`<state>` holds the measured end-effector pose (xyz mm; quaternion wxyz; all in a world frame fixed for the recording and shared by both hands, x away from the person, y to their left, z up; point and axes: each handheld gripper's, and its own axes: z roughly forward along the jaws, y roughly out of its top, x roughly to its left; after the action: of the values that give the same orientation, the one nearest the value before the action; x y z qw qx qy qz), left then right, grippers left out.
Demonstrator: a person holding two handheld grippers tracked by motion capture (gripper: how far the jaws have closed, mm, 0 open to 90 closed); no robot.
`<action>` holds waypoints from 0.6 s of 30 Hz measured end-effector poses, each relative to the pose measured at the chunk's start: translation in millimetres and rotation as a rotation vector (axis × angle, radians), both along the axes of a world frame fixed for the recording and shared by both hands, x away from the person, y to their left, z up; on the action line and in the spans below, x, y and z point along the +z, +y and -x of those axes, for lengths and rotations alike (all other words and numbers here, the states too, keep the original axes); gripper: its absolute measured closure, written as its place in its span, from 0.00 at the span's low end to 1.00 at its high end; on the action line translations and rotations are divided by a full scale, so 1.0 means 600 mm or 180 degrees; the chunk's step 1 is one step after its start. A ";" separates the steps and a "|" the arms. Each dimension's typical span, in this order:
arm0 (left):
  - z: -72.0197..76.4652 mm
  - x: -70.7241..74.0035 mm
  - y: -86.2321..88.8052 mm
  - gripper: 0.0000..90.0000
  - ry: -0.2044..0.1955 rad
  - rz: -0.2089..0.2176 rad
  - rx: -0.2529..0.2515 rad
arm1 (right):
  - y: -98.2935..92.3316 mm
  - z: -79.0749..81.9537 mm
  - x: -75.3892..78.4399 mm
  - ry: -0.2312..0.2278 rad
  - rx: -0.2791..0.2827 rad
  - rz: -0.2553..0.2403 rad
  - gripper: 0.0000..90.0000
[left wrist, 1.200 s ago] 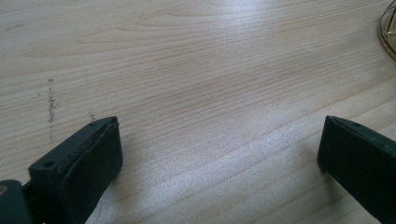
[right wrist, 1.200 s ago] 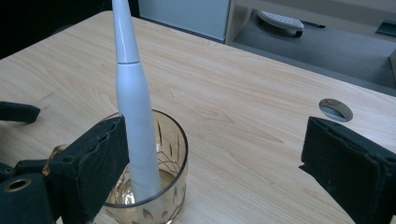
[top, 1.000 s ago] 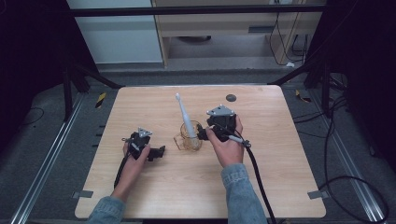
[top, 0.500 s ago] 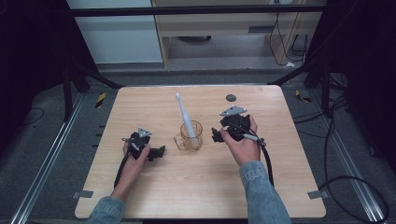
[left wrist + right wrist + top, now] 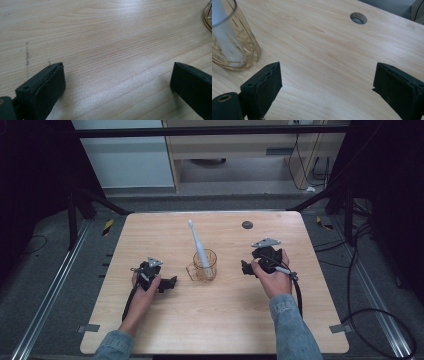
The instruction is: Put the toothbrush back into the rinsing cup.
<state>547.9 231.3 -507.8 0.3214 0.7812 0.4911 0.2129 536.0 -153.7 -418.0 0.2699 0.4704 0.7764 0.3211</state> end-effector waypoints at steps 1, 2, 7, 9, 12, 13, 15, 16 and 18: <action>0.000 0.000 0.000 0.00 0.0000 0.0000 -0.0001 | -0.005 0.001 -0.003 0.0019 -0.0014 0.0014 0.10; 0.000 0.000 0.000 0.00 0.0000 0.0000 -0.0001 | -0.010 0.002 -0.007 0.0036 -0.0030 0.0034 0.10; 0.000 0.000 0.000 0.00 -0.0001 0.0003 0.0001 | -0.037 0.007 -0.031 0.0114 -0.0154 0.0016 0.11; 0.000 0.000 0.000 0.00 -0.0001 0.0001 -0.0001 | -0.050 0.008 -0.041 0.0142 -0.0212 -0.0004 0.11; 0.000 0.000 0.000 0.00 0.0001 -0.0003 -0.0002 | -0.067 0.009 -0.055 0.0179 -0.0294 -0.0050 0.12; 0.000 0.000 0.000 0.00 0.0001 -0.0004 -0.0003 | -0.072 0.010 -0.060 0.0199 -0.0311 -0.0042 0.12; 0.000 0.000 0.000 0.00 0.0001 -0.0004 -0.0002 | -0.082 0.008 -0.071 0.0251 -0.0330 -0.0016 0.12; 0.000 0.000 0.000 0.00 0.0000 -0.0004 -0.0001 | -0.088 0.006 -0.076 0.0284 -0.0350 -0.0020 0.12; 0.000 0.000 0.000 0.00 0.0000 -0.0005 -0.0002 | -0.102 -0.004 -0.085 0.0323 -0.0424 -0.0049 0.13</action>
<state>548.1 231.4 -507.8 0.3208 0.7815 0.4907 0.2132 538.4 -215.0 -469.1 0.2474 0.5387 0.7536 0.2842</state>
